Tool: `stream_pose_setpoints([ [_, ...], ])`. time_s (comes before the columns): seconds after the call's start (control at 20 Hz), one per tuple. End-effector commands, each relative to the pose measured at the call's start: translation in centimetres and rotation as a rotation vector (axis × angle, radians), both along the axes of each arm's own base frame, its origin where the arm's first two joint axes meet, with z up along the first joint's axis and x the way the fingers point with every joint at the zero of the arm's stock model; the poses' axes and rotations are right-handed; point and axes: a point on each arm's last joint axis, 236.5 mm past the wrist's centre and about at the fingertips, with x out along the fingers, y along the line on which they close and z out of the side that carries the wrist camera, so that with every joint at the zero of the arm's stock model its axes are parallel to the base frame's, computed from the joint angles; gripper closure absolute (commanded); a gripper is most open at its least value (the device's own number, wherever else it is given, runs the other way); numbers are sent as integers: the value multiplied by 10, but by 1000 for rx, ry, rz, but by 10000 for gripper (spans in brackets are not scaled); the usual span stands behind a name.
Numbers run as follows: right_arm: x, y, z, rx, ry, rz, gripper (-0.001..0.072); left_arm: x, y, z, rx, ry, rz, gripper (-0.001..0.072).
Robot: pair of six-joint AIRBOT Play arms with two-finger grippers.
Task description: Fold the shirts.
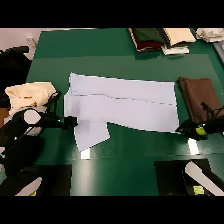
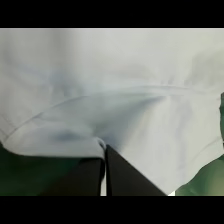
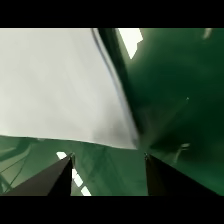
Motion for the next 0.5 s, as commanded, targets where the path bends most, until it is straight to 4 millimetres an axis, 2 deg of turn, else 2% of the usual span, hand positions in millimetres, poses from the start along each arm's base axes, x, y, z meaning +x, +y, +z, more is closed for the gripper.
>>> stream_pose_setpoints([
  [0.0,8,16,-18,22,-14,21,273,0,0,1,2,-1,-4,685],
  [0.1,23,19,-17,-12,-50,71,517,-1,1,0,11,0,-14,685],
  [0.15,31,19,-13,-28,-74,87,563,-4,4,-2,29,7,-31,685],
  [0.2,39,19,-8,-49,-107,103,576,-8,8,-3,54,20,-52,685],
  [0.3,52,17,5,-90,-169,124,699,-11,12,-2,82,29,-76,685],
  [0.45,54,15,13,-111,-200,129,700,-12,11,-2,76,36,-69,686],
])
